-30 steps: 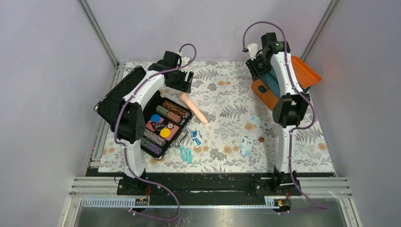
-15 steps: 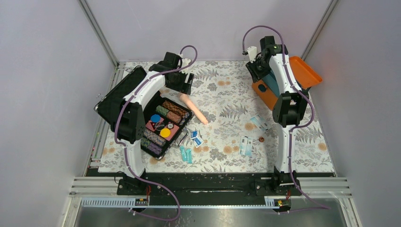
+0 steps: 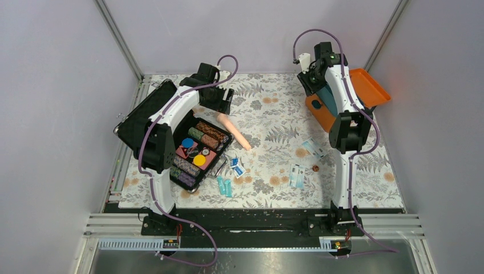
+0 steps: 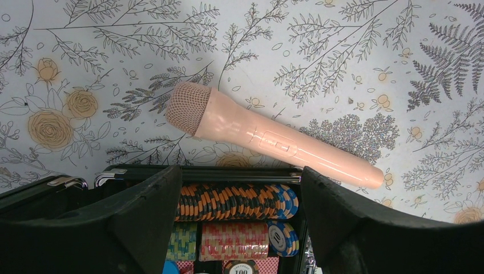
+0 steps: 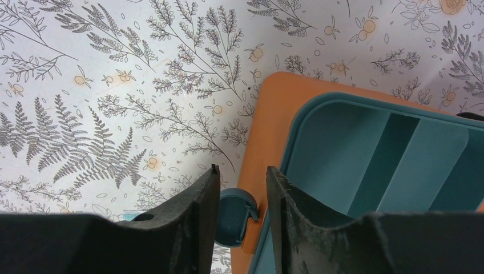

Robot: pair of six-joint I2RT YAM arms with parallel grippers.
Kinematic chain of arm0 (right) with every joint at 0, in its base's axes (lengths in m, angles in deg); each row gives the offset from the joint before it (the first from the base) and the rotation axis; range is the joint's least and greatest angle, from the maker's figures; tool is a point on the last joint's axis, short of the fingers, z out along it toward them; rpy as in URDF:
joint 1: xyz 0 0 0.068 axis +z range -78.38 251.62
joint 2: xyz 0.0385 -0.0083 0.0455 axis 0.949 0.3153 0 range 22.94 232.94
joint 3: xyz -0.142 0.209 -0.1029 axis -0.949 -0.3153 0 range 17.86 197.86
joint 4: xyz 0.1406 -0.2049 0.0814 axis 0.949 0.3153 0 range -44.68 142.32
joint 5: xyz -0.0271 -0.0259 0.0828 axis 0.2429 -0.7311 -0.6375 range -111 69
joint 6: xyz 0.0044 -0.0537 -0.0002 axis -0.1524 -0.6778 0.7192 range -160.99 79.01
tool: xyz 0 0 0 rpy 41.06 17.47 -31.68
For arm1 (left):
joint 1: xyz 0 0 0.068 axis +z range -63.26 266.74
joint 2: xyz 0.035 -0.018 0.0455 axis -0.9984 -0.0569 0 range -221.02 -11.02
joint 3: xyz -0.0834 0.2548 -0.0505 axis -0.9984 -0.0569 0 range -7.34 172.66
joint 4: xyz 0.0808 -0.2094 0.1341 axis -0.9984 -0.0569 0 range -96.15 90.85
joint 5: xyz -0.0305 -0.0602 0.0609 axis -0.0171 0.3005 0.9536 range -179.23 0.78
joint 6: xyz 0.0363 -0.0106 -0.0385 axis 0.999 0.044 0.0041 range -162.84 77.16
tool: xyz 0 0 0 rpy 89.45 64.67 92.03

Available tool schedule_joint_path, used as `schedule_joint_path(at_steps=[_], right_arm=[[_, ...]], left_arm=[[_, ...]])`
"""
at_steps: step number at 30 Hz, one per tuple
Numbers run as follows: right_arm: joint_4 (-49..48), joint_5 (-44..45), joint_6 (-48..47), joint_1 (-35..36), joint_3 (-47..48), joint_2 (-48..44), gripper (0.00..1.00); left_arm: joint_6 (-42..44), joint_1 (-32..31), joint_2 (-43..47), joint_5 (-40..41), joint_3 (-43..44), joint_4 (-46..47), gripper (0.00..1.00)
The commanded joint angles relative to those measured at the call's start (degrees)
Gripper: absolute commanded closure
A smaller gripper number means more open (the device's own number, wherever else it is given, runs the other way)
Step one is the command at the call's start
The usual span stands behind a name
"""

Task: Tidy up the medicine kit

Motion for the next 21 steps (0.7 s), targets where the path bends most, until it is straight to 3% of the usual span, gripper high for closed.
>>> schedule_joint_path(at_steps=[1, 6, 21], right_arm=[[-1.1, 0.3, -0.3, -0.2, 0.9, -3.9, 0.58], [-1.9, -3.7, 1.4, -0.2, 2.6, -6.2, 0.58], [-2.5, 3.9, -1.0, -0.8, 0.0, -3.3, 0.58]], left_arm=[[0.8, -0.3, 1.9, 1.0, 0.1, 0.8, 0.24], [0.8, -0.2, 1.5, 0.8, 0.3, 0.7, 0.24], [0.8, -0.2, 0.9, 0.6, 0.7, 0.6, 0.24]])
